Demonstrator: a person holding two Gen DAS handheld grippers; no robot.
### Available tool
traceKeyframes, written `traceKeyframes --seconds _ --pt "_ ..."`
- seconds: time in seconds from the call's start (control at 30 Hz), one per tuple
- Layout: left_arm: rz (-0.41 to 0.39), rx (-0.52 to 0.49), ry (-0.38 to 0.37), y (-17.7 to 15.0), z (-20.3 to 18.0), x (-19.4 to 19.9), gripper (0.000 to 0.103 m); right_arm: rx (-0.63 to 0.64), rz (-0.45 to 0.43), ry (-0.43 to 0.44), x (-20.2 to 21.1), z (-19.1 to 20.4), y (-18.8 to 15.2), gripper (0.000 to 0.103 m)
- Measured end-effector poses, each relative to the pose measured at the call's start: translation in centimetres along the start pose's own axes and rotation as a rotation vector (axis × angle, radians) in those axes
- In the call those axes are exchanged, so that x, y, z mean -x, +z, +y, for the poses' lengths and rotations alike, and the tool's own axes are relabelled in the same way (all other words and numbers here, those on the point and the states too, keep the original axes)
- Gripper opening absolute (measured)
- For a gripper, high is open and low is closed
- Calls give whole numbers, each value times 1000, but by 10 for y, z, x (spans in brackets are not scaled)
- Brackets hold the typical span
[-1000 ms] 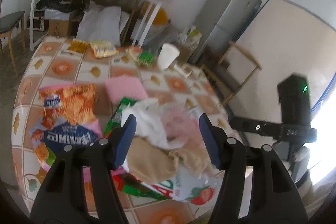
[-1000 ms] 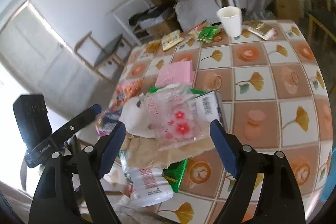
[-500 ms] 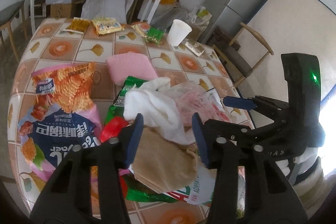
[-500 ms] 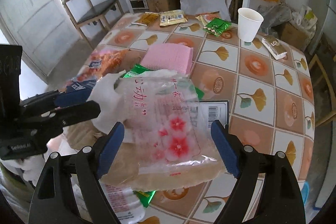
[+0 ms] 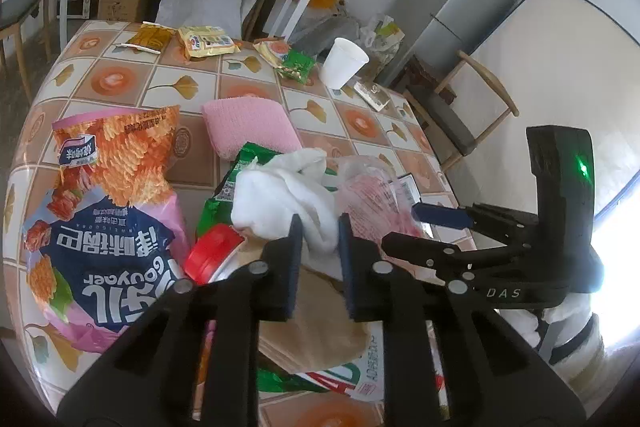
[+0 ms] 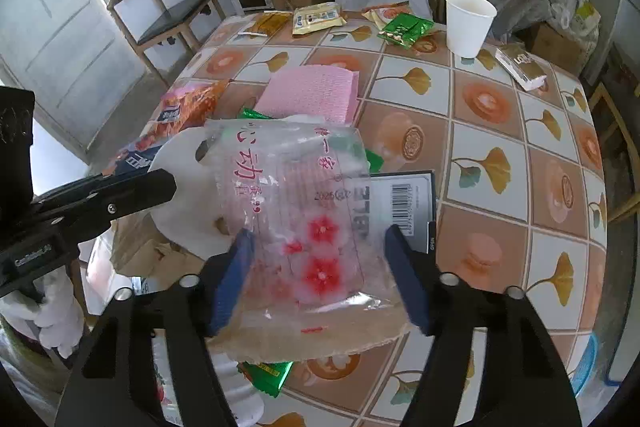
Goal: Collect trash
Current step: 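Swing both tools back over the trash pile on the table, then grasp the pink-printed plastic bag with the right gripper while the left grasps a white glove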
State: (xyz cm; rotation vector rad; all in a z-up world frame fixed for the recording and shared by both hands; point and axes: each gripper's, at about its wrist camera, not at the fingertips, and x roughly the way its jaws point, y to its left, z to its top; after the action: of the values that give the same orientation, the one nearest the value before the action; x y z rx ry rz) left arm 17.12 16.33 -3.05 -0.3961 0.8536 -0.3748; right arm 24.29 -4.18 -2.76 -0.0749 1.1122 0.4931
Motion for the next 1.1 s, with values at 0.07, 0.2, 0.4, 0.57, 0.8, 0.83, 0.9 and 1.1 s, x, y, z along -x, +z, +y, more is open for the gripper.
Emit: traceKeyframes --seconds 0.07,0.2,0.4,0.57,0.8,0.83,0.9,1.1 --pt "-9 0 -4 0 -1 1 11 -13 -2 9 2 -1 -1 56" --pt "-25 -1 -14 0 -3 4 9 -28 -8 20 4 -3 -3 48" --pt "-57 6 -33 1 -3 9 7 -64 -36 36 12 -9 -5 40" --pt "-93 24 -61 4 -3 10 7 -96 -73 40 23 -16 -4 37" --pt "-140 20 -95 13 -14 15 7 -149 -114 79 38 -29 1 37" --pt "-154 14 -100 16 -17 18 7 -157 -122 85 41 -30 2 37" --pt "-174 2 -109 19 -21 23 7 -171 -136 95 46 -32 2 37" --pt "-230 -33 -134 33 -36 38 7 -217 -198 123 68 -41 3 37"
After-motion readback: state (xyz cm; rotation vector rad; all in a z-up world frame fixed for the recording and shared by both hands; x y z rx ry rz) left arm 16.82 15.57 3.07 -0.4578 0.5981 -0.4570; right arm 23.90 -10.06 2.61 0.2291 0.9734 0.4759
